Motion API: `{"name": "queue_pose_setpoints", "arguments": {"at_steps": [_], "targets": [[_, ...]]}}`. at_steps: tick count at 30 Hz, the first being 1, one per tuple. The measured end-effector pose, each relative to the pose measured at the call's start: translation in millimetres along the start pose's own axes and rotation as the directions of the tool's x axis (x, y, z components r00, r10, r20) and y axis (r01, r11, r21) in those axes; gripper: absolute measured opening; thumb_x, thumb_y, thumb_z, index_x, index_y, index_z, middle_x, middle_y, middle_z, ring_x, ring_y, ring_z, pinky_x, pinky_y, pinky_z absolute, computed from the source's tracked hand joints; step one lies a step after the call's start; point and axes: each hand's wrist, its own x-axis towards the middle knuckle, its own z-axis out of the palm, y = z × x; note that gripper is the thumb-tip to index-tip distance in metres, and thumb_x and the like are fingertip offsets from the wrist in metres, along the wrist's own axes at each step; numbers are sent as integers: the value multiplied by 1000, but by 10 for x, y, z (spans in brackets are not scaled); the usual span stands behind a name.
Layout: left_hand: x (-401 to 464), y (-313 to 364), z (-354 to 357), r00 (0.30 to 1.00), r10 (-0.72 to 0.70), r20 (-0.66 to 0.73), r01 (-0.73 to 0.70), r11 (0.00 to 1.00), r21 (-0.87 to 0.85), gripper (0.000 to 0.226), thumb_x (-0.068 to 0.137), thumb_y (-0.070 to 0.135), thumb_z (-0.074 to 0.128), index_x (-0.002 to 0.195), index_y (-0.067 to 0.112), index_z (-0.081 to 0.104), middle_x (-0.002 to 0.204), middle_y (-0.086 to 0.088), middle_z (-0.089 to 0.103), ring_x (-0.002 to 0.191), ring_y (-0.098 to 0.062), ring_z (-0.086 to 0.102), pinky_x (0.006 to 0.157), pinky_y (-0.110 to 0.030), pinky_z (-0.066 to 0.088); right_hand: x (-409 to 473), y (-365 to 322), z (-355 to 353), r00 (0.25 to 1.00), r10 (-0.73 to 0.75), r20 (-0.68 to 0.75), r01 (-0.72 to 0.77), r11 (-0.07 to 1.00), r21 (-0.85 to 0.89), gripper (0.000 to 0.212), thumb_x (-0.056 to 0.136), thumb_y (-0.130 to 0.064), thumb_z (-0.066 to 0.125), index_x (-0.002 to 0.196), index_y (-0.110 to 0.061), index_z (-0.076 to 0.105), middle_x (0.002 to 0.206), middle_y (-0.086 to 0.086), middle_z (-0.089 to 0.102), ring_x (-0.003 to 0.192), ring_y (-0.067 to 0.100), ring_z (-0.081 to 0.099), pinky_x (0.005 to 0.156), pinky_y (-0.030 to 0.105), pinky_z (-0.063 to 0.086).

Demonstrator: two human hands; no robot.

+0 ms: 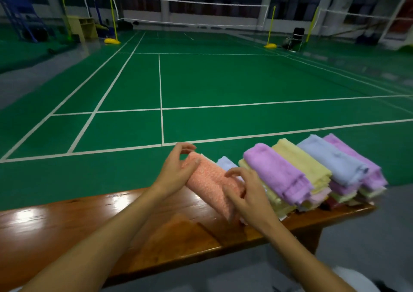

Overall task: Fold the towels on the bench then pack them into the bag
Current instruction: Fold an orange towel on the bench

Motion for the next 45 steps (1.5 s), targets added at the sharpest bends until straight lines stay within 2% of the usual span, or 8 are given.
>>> {"name": "queue_pose_setpoints", "arguments": {"at_steps": [7,12,17,20,26,35,42,45], "targets": [[877,70,894,991,59,120,-73,990,124,25,91,25,74,110,34,61,117,3,65,111,-14,61,100,-42,49,342,225,-439,963,185,-195,-243,909,-338,35,98,-40,61,131,-30,53,129,0,32,85,19,61,82,42,61],[838,-380,1202,979,-52,197,-19,940,340,13,93,40,69,106,38,67,113,0,65,108,-18,60,101,-43,48,319,532,-238,982,127,-142,-190,687,-701,19,96,-35,63,97,-21,50,100,3,40,70,19,52,59,31,47],[800,-443,1293,960,-132,247,23,916,401,30,97,51,56,119,35,69,119,3,68,114,-19,60,101,-43,49,294,590,-237,996,34,-82,-88,505,-858,26,96,-37,58,80,-21,45,86,5,41,79,22,40,63,35,34],[850,-319,1262,957,-175,230,89,935,344,39,100,39,64,136,23,60,138,-2,63,128,-23,56,110,-41,44,336,543,-273,996,39,-77,-86,526,-846,26,102,-41,50,85,-21,46,91,5,41,84,22,40,67,35,36],[777,-347,1161,905,-394,163,348,903,252,65,95,55,67,145,16,52,149,-7,55,132,-26,54,112,-42,43,274,458,-271,991,36,-132,-129,570,-812,27,101,-43,47,86,-21,48,89,4,43,81,21,44,66,35,42],[558,-301,1025,901,-366,231,339,929,151,67,96,55,66,148,17,47,141,-3,54,126,-21,55,109,-43,47,116,396,-205,963,32,-268,-224,647,-729,35,98,-47,51,113,-18,63,102,7,62,86,22,54,69,34,51],[528,-388,1006,890,-343,301,322,939,120,64,94,60,65,144,23,52,134,3,59,121,-18,58,106,-44,50,-295,307,-72,836,192,-514,-428,814,-393,34,97,-46,56,123,-24,58,116,4,53,99,22,53,77,35,50],[466,-365,1031,883,-367,293,361,930,75,51,96,56,65,136,25,57,119,3,63,100,-16,61,81,-35,54,-481,292,115,784,373,-496,-509,843,-171,54,96,-58,54,145,-36,44,133,4,38,115,25,47,80,34,44]]}}
